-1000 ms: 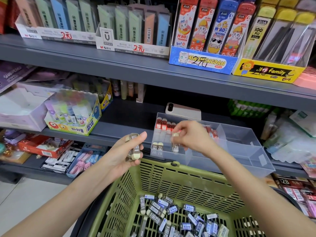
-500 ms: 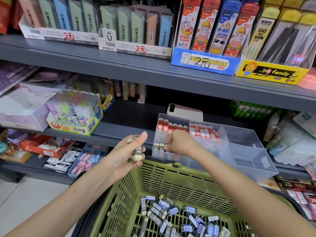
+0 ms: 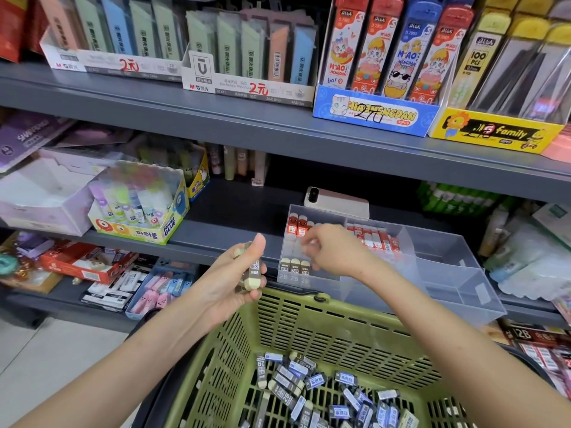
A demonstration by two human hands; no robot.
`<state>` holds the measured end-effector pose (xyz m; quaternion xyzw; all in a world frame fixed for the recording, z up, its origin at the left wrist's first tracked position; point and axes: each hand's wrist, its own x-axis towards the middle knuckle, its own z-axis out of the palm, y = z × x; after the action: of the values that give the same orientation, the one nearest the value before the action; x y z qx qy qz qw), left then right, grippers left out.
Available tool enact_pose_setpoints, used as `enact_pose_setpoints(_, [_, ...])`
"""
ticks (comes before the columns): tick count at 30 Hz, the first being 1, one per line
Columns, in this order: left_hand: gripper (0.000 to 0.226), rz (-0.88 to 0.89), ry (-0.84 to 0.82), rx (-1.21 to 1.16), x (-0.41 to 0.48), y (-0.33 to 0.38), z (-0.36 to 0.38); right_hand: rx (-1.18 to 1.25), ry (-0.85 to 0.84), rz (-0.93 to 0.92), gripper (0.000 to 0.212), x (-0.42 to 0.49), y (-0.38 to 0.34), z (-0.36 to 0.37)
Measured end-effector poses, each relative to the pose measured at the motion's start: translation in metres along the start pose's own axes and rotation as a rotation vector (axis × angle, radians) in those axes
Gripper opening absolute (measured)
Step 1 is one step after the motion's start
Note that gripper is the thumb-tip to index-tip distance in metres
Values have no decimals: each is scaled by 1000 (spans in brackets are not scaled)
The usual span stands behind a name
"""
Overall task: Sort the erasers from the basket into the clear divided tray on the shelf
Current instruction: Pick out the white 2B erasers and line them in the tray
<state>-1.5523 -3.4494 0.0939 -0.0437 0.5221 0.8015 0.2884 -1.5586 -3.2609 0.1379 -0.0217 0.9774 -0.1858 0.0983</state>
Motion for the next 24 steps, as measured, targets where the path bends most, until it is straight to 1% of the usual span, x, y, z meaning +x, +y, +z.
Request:
enact_pose_setpoints(1, [69,-1,-1,-9,0,0,1,145,39,-49,23,-6,-4,-4])
enact_pose_setpoints(3, [73,-10,-20,-44,1,0,3,450,10,-160,23,-20,-18,-9])
enact_pose_setpoints(4, [72,-16,-38,-63,1,1,4,495,-18,-213,28,-24,-24,-9])
enact_pose_setpoints(6, [68,-28,-65,-78,1,1,6,469,-55,-303,37,-30,-33,-2])
enact_pose_setpoints(8, [68,-24,-78,-82,0,1,7,441,-35,-355,36,-32,-37,3])
enact_pose_setpoints(11, [66,-27,-64,-142,0,1,5,344,89,-377,25,-33,-35,3])
enact_pose_setpoints(14, [59,-50,-23,-174,1,5,5,257,157,-412,24,-35,-32,5])
enact_pose_setpoints(16, [57,-48,-28,-166,0,6,8,284,140,-415,22,-37,-32,8])
enact_pose_setpoints(18, [51,-42,-45,-175,-1,5,10,345,114,-418,33,-39,-30,9])
enact_pose_setpoints(20, [48,-28,-68,-170,-3,5,13,460,116,-386,32,-39,-25,6])
enact_pose_setpoints(22, [47,-24,-55,-174,-5,6,14,555,163,-264,31,-34,-14,0])
enact_pose_setpoints(24, [44,-42,-40,-193,-5,6,12,562,161,-123,28,-28,1,-6])
